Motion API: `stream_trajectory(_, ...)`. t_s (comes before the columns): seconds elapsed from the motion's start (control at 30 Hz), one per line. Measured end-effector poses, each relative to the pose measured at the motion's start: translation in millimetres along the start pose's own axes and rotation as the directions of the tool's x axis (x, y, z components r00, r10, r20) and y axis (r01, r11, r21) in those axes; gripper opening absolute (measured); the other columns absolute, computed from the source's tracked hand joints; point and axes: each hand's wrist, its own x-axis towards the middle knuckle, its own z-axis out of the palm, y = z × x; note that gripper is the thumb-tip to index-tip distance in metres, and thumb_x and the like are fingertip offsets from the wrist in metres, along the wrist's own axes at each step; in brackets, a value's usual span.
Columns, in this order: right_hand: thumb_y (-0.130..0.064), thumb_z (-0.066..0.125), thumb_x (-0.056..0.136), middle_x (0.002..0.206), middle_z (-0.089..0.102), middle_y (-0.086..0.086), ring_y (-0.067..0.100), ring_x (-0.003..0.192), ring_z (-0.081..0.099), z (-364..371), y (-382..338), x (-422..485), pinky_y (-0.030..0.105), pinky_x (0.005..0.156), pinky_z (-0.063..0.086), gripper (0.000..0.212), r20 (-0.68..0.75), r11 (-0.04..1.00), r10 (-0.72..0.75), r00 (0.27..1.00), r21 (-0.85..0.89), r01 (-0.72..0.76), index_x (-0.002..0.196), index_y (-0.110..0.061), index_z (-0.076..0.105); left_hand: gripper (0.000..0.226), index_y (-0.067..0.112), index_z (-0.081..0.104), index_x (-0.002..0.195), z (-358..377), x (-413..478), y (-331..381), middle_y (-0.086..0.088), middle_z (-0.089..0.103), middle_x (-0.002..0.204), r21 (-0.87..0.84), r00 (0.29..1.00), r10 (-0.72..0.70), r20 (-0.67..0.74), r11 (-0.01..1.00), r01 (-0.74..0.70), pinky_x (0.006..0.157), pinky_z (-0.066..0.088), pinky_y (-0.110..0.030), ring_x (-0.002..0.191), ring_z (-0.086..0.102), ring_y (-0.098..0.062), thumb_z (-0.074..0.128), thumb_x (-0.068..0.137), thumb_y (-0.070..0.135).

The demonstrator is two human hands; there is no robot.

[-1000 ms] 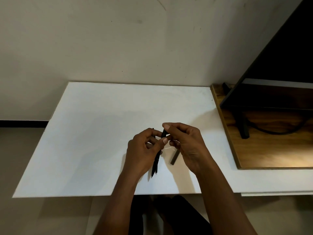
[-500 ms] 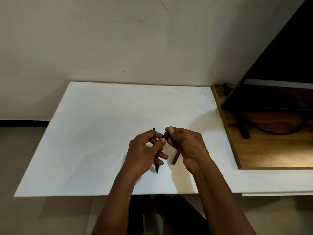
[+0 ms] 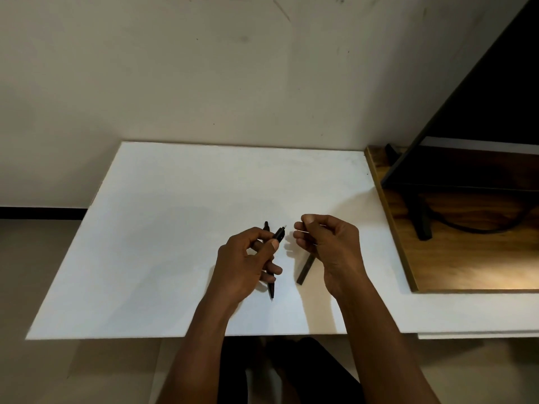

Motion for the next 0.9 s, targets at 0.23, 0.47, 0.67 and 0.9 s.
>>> stream_trajectory(0.23, -0.014, 0.076, 0.085, 0.072, 0.076, 0.001, 0.018, 0.070, 0.073, -5, 10, 5, 0.031, 0.075, 0.058, 0.006, -0.008, 0.891, -0.193, 0.981, -0.419, 0.172, 0.090, -0.017, 0.075, 0.011, 0.019, 0.070, 0.102, -3, 1, -4, -0.008, 0.069, 0.079, 0.028, 0.999, 0.007, -0.044, 1.000, -0.006, 0.069, 0.063, -0.046, 0.070, 0.076, -0.024, 0.064, 0.095, 0.023)
stream_trajectory(0.47, -0.018, 0.072, 0.086, 0.083, 0.073, -0.005, 0.016, 0.090, 0.059, 6, 27, 4, 0.029, 0.070, 0.045, 0.005, 0.216, 0.397, -0.399, 0.891, -0.836, 0.380, 0.085, -0.019, 0.077, 0.011, 0.019, 0.072, 0.102, -4, 3, -6, -0.009, 0.070, 0.079, 0.063, 0.994, 0.012, -0.104, 0.998, -0.006, 0.065, 0.063, -0.045, 0.067, 0.075, -0.026, 0.066, 0.093, 0.023)
stream_trajectory(0.67, -0.022, 0.076, 0.082, 0.088, 0.075, -0.007, 0.020, 0.096, 0.056, 3, 30, 10, 0.038, 0.082, 0.047, 0.006, 0.196, 0.408, -0.405, 0.893, -0.835, 0.369, 0.088, -0.021, 0.078, 0.010, 0.019, 0.072, 0.101, -2, 4, -6, -0.010, 0.071, 0.078, 0.068, 0.994, 0.007, -0.109, 0.998, 0.000, 0.064, 0.063, -0.043, 0.067, 0.074, -0.027, 0.066, 0.093, 0.023)
stream_trajectory(0.9, -0.025, 0.073, 0.088, 0.080, 0.074, -0.010, 0.004, 0.068, 0.067, -11, -4, 7, 0.014, 0.065, 0.050, 0.007, -0.006, 0.851, -0.318, 0.948, -0.444, 0.283, 0.090, -0.021, 0.078, 0.012, 0.017, 0.072, 0.101, -1, 4, -6, -0.006, 0.069, 0.074, 0.092, 0.995, 0.003, -0.103, 0.996, 0.007, 0.061, 0.063, -0.037, 0.062, 0.073, -0.022, 0.069, 0.091, 0.023)
